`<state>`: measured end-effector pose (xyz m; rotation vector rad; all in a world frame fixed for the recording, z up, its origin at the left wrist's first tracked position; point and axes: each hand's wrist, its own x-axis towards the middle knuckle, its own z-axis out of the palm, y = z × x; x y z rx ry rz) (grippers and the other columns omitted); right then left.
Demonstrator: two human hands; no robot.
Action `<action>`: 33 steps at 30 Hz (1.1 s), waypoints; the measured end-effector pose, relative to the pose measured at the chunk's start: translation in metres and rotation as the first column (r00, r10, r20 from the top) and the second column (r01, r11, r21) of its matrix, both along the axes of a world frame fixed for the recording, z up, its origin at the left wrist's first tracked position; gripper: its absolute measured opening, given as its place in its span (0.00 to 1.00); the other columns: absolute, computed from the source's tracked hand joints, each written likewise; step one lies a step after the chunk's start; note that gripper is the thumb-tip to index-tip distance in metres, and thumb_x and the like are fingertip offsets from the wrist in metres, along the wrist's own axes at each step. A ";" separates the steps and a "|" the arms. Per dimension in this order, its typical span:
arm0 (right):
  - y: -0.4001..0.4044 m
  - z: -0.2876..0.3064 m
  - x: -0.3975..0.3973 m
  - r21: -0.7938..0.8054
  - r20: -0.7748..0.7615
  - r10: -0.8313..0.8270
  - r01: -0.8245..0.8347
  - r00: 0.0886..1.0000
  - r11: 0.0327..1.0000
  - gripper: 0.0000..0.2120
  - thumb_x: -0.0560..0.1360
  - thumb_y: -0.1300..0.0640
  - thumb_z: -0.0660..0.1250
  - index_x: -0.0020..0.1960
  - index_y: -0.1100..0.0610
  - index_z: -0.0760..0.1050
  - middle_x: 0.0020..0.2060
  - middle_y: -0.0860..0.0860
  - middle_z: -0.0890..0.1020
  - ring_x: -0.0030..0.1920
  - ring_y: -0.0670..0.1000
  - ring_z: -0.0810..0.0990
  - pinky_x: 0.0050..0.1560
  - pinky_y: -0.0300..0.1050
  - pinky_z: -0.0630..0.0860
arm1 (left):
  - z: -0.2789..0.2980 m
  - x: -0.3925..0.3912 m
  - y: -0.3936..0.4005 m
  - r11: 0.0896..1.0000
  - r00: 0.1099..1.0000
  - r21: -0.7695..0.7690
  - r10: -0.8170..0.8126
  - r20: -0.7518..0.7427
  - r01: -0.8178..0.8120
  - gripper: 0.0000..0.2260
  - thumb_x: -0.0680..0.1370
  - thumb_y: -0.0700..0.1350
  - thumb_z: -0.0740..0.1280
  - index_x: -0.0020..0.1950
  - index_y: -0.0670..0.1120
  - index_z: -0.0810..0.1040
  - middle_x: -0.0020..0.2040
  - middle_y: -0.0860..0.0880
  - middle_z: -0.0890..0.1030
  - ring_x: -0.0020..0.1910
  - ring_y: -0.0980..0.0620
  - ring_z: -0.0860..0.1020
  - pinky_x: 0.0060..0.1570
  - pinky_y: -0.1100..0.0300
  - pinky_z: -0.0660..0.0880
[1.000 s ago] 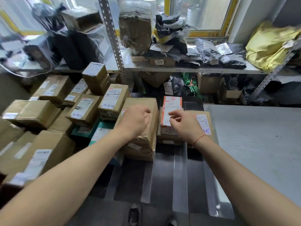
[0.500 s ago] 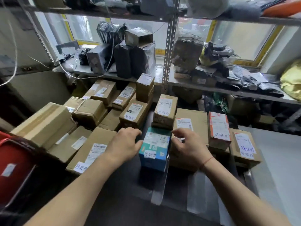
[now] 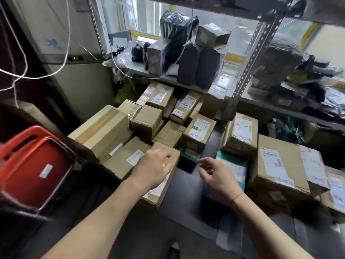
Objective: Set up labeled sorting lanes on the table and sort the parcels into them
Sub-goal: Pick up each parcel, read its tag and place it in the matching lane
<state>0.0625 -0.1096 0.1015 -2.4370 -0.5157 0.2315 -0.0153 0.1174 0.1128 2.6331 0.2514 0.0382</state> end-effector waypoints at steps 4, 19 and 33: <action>0.045 -0.007 0.017 0.061 -0.043 0.056 -0.054 0.997 0.997 0.13 0.79 0.55 0.72 0.63 0.49 0.83 0.53 0.46 0.87 0.53 0.46 0.84 0.61 0.46 0.80 | -0.001 0.004 0.036 0.998 0.998 0.053 0.048 -0.047 -0.045 0.18 0.84 0.54 0.66 0.72 0.51 0.78 0.68 0.52 0.80 0.68 0.50 0.75 0.68 0.54 0.73; 0.221 -0.007 0.038 0.010 -0.050 0.198 -0.197 0.979 0.980 0.17 0.82 0.50 0.68 0.70 0.46 0.77 0.62 0.43 0.81 0.60 0.41 0.78 0.60 0.33 0.74 | 0.009 0.058 0.229 0.924 0.947 0.299 0.291 -0.139 -0.240 0.46 0.75 0.70 0.69 0.84 0.53 0.52 0.85 0.45 0.53 0.81 0.35 0.53 0.78 0.36 0.54; 0.317 -0.012 0.017 0.041 -0.214 -0.034 0.044 0.976 0.998 0.17 0.83 0.48 0.67 0.71 0.50 0.77 0.59 0.45 0.83 0.59 0.42 0.80 0.61 0.38 0.77 | -0.010 0.075 0.286 0.987 0.966 -0.021 0.152 -0.210 -0.160 0.51 0.71 0.70 0.70 0.84 0.55 0.47 0.82 0.46 0.53 0.75 0.35 0.63 0.73 0.35 0.67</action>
